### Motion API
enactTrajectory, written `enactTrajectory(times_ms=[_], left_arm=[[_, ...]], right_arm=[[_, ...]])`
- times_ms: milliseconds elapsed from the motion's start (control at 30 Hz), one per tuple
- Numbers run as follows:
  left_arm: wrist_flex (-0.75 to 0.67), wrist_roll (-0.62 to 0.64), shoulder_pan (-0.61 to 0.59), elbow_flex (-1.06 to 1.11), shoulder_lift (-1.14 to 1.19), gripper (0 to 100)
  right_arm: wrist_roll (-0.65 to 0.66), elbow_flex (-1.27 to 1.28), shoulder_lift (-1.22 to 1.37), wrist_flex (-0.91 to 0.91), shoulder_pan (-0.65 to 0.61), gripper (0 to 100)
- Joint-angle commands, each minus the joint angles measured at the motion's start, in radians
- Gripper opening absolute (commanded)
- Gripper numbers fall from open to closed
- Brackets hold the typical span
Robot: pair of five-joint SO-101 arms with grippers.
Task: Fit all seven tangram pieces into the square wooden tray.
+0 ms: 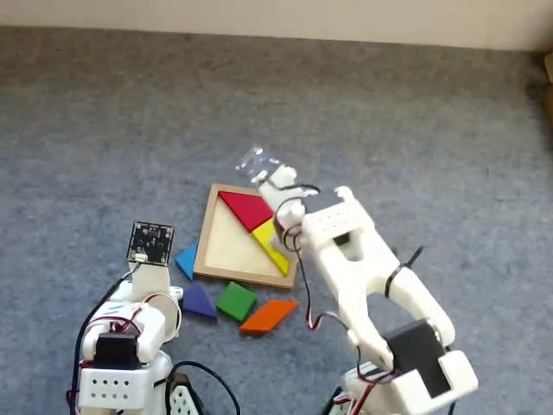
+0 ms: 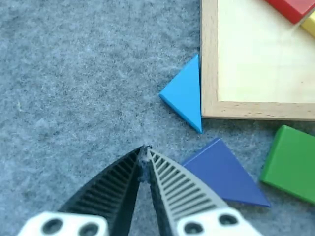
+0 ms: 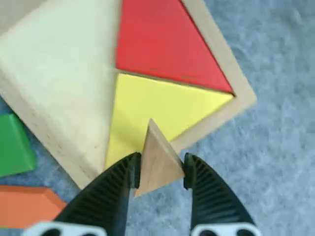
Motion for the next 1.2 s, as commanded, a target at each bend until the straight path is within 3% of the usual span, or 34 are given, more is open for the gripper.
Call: enactTrajectory(times_ms=[0,533,800,1167], left_arm=[[0.005,0.005,-0.01,0.019,-0.053,1],[0.005,0.005,-0.01,0.019,-0.053,1],[0.005,0.005,-0.01,0.019,-0.053,1],[0.005,0.005,-0.01,0.019,-0.053,1]], right_arm=[[0.032,0.03,-0.07,-0.104,-0.039,7.3],[0.032,0.102,-0.077,-0.159,-0.166,7.8],[0.032,0.101,-0.077,-0.116,-0.173,20.4],[0.031,0.093,-0.079,-0.022,-0.174,21.4]])
